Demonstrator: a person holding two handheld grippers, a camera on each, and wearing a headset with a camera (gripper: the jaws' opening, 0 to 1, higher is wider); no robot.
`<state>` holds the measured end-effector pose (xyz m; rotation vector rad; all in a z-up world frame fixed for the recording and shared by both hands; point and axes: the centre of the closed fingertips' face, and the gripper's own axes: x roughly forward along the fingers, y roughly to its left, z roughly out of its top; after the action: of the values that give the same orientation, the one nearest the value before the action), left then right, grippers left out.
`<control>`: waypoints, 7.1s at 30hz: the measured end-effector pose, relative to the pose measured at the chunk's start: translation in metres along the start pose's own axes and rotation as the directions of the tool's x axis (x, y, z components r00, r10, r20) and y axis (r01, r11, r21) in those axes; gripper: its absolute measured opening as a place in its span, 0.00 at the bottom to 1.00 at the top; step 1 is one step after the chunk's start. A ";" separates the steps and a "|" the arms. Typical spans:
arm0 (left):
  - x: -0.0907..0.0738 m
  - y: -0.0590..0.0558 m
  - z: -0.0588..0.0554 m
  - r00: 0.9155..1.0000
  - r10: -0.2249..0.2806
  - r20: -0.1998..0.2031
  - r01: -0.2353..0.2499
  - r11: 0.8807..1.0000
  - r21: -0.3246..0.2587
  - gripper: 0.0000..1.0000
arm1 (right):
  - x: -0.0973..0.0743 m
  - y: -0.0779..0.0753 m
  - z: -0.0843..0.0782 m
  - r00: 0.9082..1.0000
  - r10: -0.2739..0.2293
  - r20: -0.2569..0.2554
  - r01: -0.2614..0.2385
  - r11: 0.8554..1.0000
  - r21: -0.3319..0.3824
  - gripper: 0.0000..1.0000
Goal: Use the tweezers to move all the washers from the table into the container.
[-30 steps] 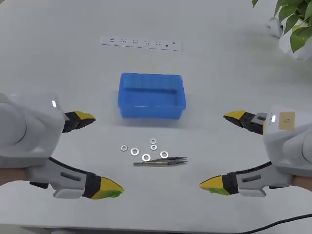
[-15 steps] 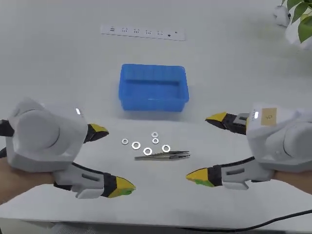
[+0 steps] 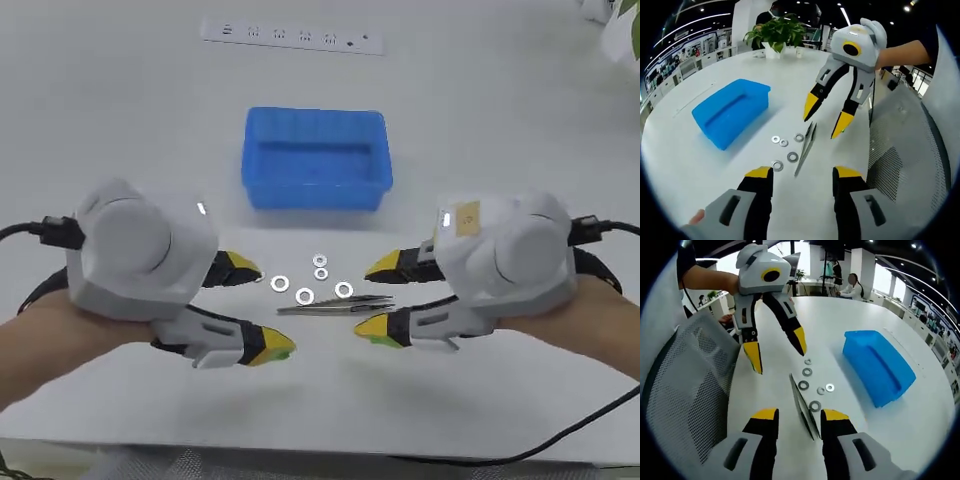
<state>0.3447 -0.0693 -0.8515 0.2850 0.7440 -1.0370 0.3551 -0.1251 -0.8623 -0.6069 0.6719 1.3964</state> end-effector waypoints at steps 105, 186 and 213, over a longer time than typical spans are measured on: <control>-0.020 -0.045 0.069 0.978 -0.200 0.067 0.173 0.943 0.283 0.06 | 0.011 0.025 0.024 0.975 -0.061 0.211 0.087 0.990 -0.114 0.07; -0.045 -0.025 0.067 0.980 -0.198 0.014 0.170 0.873 0.458 0.05 | 0.018 0.015 0.062 0.975 -0.082 0.206 0.122 0.974 -0.192 0.10; -0.035 -0.011 0.063 0.968 -0.240 -0.067 0.242 0.837 0.490 0.05 | 0.027 0.003 0.057 0.977 -0.082 0.195 0.107 0.987 -0.123 0.11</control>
<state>0.3512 -0.0856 -0.7809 0.6489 0.5103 -1.4689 0.3572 -0.0645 -0.8439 -0.5942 0.3955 1.3964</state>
